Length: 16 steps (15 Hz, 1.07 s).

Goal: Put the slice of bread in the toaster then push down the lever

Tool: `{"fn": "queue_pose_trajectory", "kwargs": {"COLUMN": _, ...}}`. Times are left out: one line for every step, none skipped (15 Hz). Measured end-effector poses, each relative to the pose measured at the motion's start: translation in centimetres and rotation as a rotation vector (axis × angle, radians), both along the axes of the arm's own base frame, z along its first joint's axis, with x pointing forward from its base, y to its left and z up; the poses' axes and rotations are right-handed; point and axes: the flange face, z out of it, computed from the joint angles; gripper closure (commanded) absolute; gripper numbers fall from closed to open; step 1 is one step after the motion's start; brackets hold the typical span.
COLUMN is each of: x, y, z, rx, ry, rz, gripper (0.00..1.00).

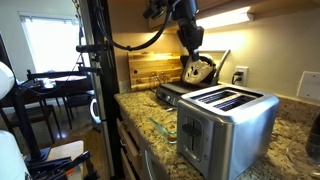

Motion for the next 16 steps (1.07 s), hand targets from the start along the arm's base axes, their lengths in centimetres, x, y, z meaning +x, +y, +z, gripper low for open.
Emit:
{"fn": "queue_pose_trajectory", "kwargs": {"x": 0.0, "y": -0.1, "z": 0.0, "rx": 0.0, "ry": 0.0, "rz": -0.003, "gripper": 0.95}}
{"fn": "queue_pose_trajectory", "kwargs": {"x": 0.0, "y": -0.2, "z": -0.1, "rx": 0.001, "ry": 0.002, "rz": -0.005, "gripper": 0.95}}
{"fn": "queue_pose_trajectory", "kwargs": {"x": 0.1, "y": -0.3, "z": -0.2, "rx": 0.001, "ry": 0.005, "rz": -0.008, "gripper": 0.95}}
{"fn": "queue_pose_trajectory", "kwargs": {"x": 0.1, "y": -0.5, "z": -0.4, "rx": 0.001, "ry": 0.009, "rz": -0.011, "gripper": 0.95}}
{"fn": "queue_pose_trajectory", "kwargs": {"x": 0.2, "y": -0.6, "z": -0.6, "rx": 0.002, "ry": 0.014, "rz": -0.015, "gripper": 0.95}}
{"fn": "queue_pose_trajectory", "kwargs": {"x": 0.3, "y": -0.7, "z": -0.9, "rx": 0.003, "ry": 0.02, "rz": -0.019, "gripper": 0.95}}
{"fn": "queue_pose_trajectory", "kwargs": {"x": 0.4, "y": -0.8, "z": -1.2, "rx": 0.004, "ry": 0.026, "rz": -0.022, "gripper": 0.95}}
{"fn": "queue_pose_trajectory", "kwargs": {"x": 0.5, "y": -0.9, "z": -1.4, "rx": 0.005, "ry": 0.032, "rz": -0.025, "gripper": 0.95}}
{"fn": "queue_pose_trajectory", "kwargs": {"x": 0.6, "y": -1.0, "z": -1.6, "rx": 0.005, "ry": 0.036, "rz": -0.028, "gripper": 0.95}}
{"fn": "queue_pose_trajectory", "kwargs": {"x": 0.8, "y": -1.0, "z": -1.8, "rx": 0.006, "ry": 0.04, "rz": -0.03, "gripper": 0.95}}
{"fn": "queue_pose_trajectory", "kwargs": {"x": 0.9, "y": -1.1, "z": -2.0, "rx": 0.007, "ry": 0.045, "rz": -0.033, "gripper": 0.95}}
{"fn": "queue_pose_trajectory", "kwargs": {"x": 1.0, "y": -1.1, "z": -2.1, "rx": 0.008, "ry": 0.046, "rz": -0.036, "gripper": 0.95}}
{"fn": "queue_pose_trajectory", "kwargs": {"x": 1.0, "y": -1.1, "z": -2.1, "rx": 0.009, "ry": 0.046, "rz": -0.039, "gripper": 0.95}}
{"fn": "queue_pose_trajectory", "kwargs": {"x": 1.0, "y": -1.2, "z": -2.0, "rx": 0.011, "ry": 0.045, "rz": -0.043, "gripper": 0.95}}
{"fn": "queue_pose_trajectory", "kwargs": {"x": 1.0, "y": -1.2, "z": -2.0, "rx": 0.011, "ry": 0.044, "rz": -0.045, "gripper": 0.95}}
{"fn": "queue_pose_trajectory", "kwargs": {"x": 1.0, "y": -1.2, "z": -2.0, "rx": 0.012, "ry": 0.043, "rz": -0.047, "gripper": 0.95}}
